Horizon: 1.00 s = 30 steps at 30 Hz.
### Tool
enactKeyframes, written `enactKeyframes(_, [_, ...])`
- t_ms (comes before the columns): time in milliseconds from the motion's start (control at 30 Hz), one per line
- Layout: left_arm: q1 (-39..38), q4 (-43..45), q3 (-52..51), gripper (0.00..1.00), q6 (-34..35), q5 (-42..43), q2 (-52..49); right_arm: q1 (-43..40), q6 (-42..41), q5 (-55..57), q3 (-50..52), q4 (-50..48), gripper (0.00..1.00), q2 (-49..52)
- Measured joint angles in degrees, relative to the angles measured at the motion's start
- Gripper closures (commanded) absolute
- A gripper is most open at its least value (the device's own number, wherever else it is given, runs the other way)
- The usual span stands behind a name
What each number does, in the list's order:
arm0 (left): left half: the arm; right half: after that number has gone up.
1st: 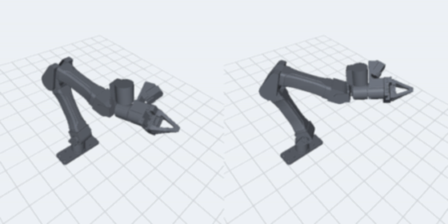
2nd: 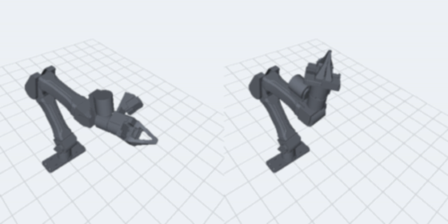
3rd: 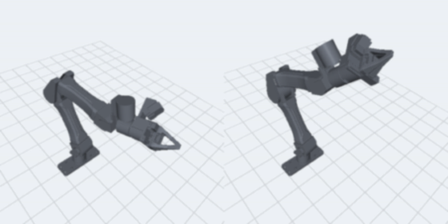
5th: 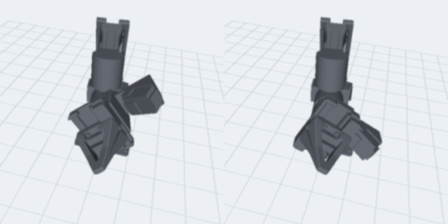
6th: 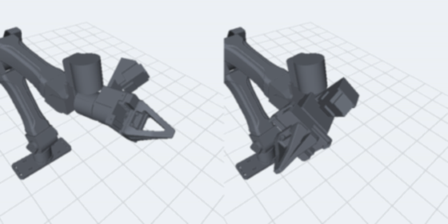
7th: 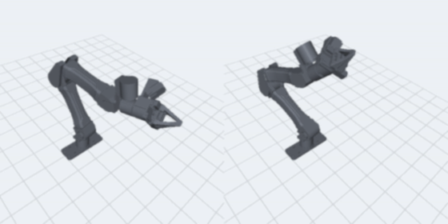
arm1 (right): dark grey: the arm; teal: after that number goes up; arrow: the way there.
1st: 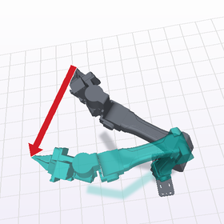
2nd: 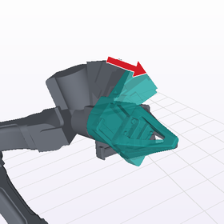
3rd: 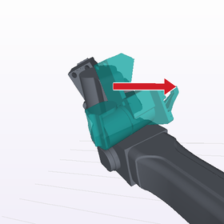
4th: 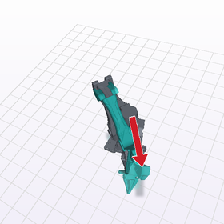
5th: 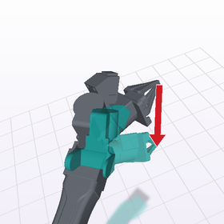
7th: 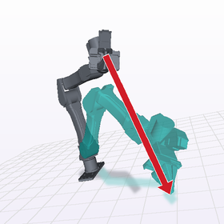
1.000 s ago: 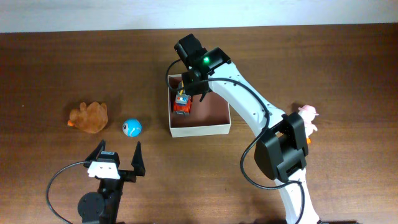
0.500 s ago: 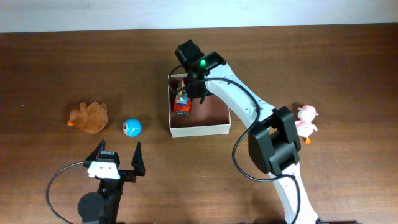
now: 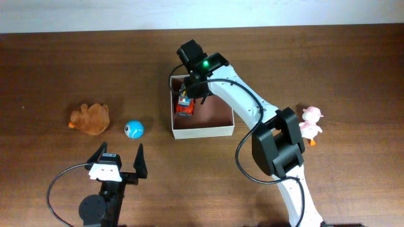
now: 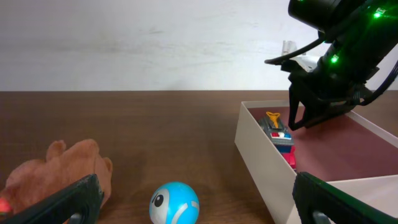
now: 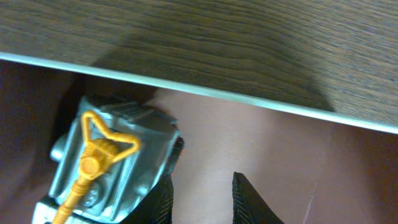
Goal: Pack container
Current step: 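Lower the fire truck into the box and open right gripper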
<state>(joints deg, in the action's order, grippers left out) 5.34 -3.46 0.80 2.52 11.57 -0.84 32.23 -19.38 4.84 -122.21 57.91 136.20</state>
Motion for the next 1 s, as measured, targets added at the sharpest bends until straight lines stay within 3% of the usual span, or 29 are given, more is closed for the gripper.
enactKeyframes(1000, [0.00, 0.00, 0.00, 0.01, 0.00, 0.00, 0.00, -0.02, 6.58, -6.49, -0.02, -1.60, 0.74, 0.07])
